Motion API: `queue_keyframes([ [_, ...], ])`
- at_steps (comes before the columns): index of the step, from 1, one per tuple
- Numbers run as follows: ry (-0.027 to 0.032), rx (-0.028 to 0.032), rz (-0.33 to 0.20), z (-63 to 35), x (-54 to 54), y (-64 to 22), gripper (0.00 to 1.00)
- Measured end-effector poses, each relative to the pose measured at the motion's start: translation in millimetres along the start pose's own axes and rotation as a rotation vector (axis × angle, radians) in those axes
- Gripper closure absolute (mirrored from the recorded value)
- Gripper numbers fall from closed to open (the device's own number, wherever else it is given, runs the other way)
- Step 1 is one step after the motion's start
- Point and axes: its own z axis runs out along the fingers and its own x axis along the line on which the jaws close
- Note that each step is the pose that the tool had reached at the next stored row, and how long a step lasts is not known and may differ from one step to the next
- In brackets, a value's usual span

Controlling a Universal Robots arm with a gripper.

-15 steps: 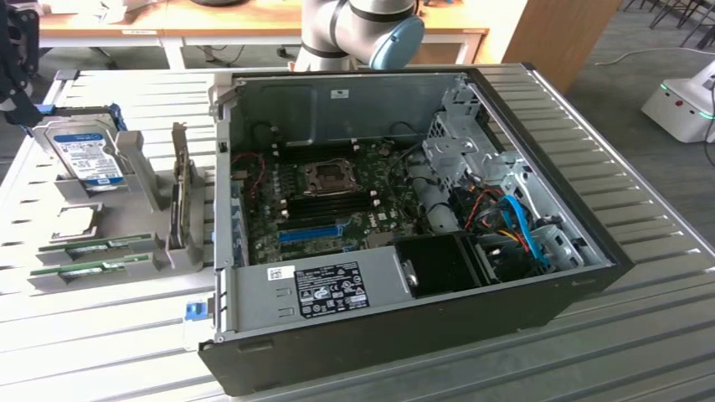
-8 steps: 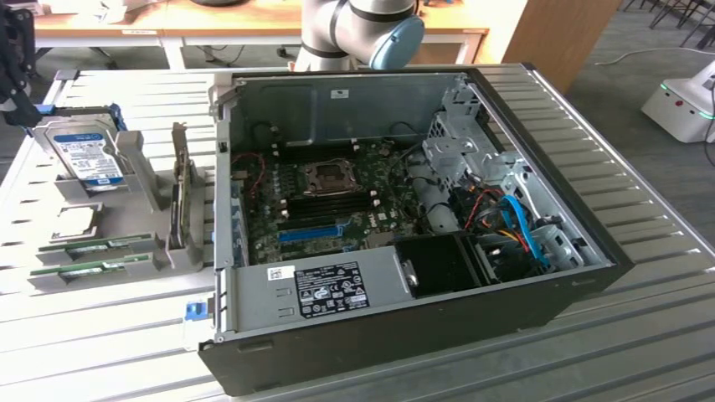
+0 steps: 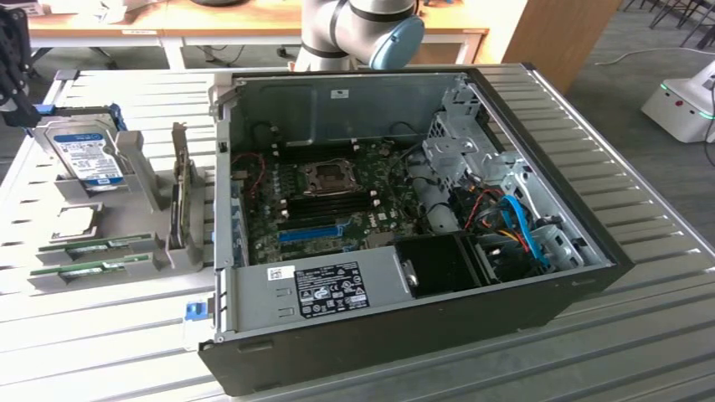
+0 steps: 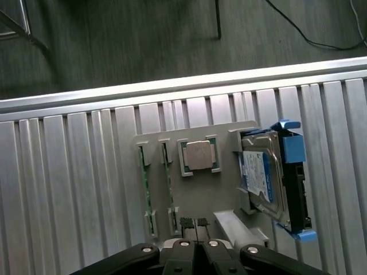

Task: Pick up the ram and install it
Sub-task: 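Pick up the ram and move it above insertion slot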

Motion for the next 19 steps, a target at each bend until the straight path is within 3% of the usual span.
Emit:
queue_keyframes([
  [3,0.0012,-0.0007,-0.026,-0.1,0.0,0.0,0.89],
  [8,0.0013,-0.0006,-0.026,0.0,0.0,0.0,0.89],
  [13,0.0001,0.0077,-0.027,0.1,0.0,-0.1,0.89],
  [19,0.0002,0.0076,-0.028,0.0,0.0,0.0,0.89],
])
